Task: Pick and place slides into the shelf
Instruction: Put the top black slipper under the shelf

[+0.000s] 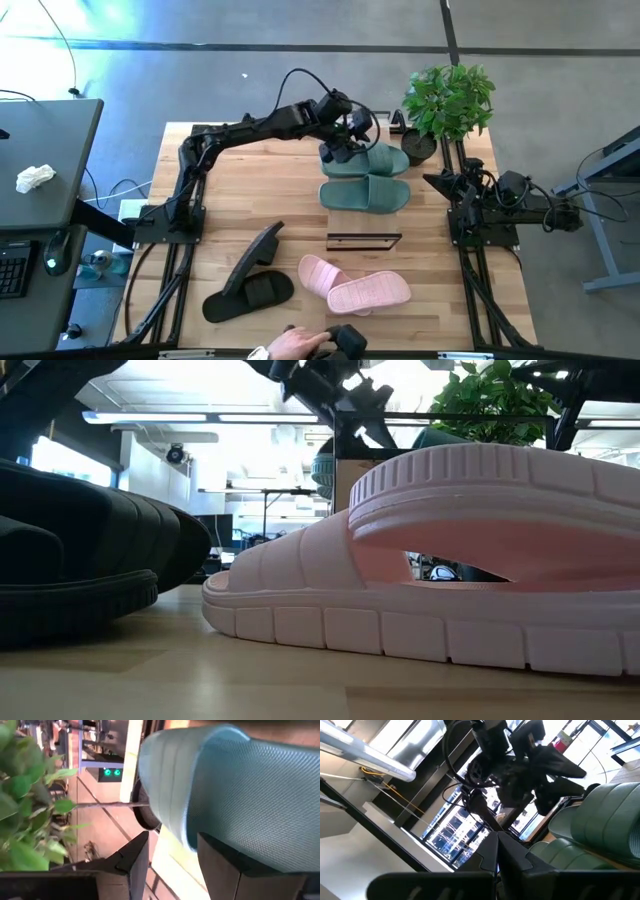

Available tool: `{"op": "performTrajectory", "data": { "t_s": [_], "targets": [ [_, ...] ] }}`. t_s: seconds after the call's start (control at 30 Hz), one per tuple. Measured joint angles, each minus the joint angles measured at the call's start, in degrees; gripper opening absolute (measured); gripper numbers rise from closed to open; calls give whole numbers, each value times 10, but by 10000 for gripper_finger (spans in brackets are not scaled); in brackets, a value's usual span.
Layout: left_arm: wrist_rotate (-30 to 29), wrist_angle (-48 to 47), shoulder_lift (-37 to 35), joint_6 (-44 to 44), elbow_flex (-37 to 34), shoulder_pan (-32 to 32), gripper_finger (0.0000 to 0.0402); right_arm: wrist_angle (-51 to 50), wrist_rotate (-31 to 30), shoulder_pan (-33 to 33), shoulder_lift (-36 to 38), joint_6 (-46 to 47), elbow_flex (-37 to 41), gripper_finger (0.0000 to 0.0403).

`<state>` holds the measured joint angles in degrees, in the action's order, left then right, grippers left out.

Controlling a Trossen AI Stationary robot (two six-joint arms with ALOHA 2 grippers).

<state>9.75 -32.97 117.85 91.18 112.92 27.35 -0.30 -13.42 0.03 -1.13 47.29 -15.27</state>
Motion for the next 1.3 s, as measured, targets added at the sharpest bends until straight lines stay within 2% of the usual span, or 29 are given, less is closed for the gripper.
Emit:
{"op": "performTrajectory", "data": {
  "t_s": [0.27, 0.47, 0.6, 0.7, 0.8, 0.9, 0.97, 1.2, 1.3],
  "targets": [
    [-39, -82, -54, -115, 0, -2, 152, 1, 8, 0, 0, 2, 0, 1],
    [-50, -183, -113, -324, 0, -14, 152, 3, 53, 0, 0, 2, 0, 1],
    [-18, -262, -156, -464, 0, -35, 152, 7, 105, 0, 0, 4, 0, 1],
    [32, -309, -185, -556, 0, -57, 152, 11, 151, 0, 0, 5, 0, 1],
    [91, -342, -207, -628, 0, -92, 152, 14, 200, 0, 0, 7, 0, 1],
    [106, -378, -223, -681, 0, -138, 152, 14, 236, 0, 0, 7, 0, 1],
    [81, -414, -229, -722, 0, -173, 152, 14, 255, 0, 0, 7, 0, 1],
    [-93, -565, -231, -911, -3, -290, 152, 14, 280, 0, 0, 7, 0, 1],
    [-164, -570, -231, -1011, -18, -332, 152, 14, 280, 0, 0, 7, 0, 1]
  ]
}}
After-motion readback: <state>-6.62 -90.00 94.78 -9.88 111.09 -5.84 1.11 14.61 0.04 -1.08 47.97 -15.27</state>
